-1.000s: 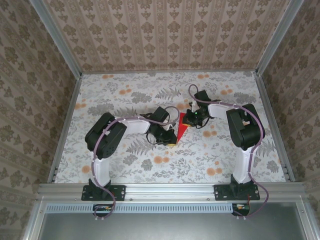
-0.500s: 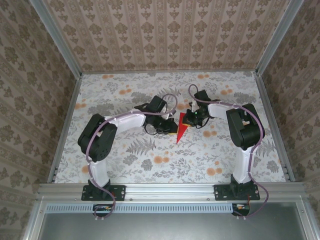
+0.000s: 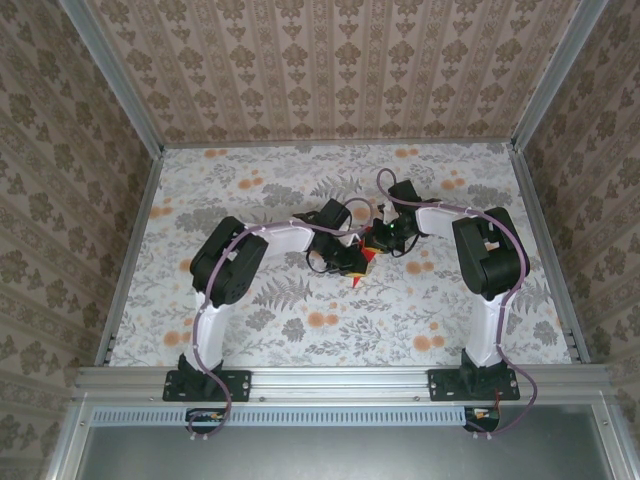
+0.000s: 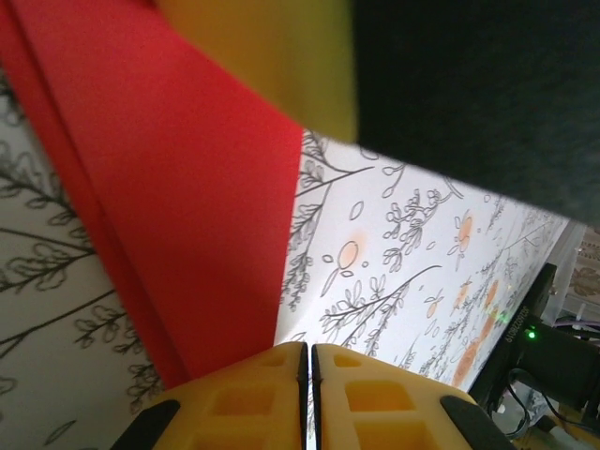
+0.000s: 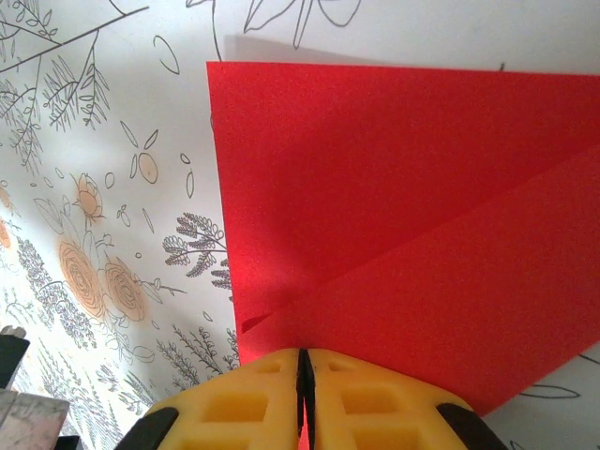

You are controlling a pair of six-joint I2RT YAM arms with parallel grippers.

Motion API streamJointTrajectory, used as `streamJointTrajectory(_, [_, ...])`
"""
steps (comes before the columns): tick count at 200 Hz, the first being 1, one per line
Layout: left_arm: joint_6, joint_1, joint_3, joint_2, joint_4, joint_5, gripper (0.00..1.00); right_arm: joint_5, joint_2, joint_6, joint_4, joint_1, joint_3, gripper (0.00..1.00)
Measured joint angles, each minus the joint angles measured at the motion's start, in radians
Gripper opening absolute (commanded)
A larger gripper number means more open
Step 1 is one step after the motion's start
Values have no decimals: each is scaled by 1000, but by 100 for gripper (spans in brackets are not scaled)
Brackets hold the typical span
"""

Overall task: Fold a paper plane with a square sheet of paper (fold left side to right side)
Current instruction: Fold the wing for the fifth time at the center of the table, then pick up the paper plane at the center of the table.

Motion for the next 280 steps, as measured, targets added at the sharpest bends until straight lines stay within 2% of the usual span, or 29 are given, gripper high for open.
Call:
streamJointTrajectory(110, [5, 0, -132, -63, 103, -14, 12, 0, 6, -6, -33, 3, 16, 12])
streamJointTrajectory(198, [16, -5, -259, -172, 53, 36, 14, 5, 27, -26, -55, 4, 58, 13])
streamJointTrajectory(218, [17, 12, -285, -219, 53, 41, 17, 33, 27, -31, -58, 3, 76, 19])
streamJointTrajectory(240, [18, 57, -298, -295, 61, 42, 22, 81, 6, -45, -63, 3, 88, 31])
streamJointTrajectory(280, [20, 157, -311, -452, 116, -18, 30, 225, -197, -28, -91, 5, 64, 57])
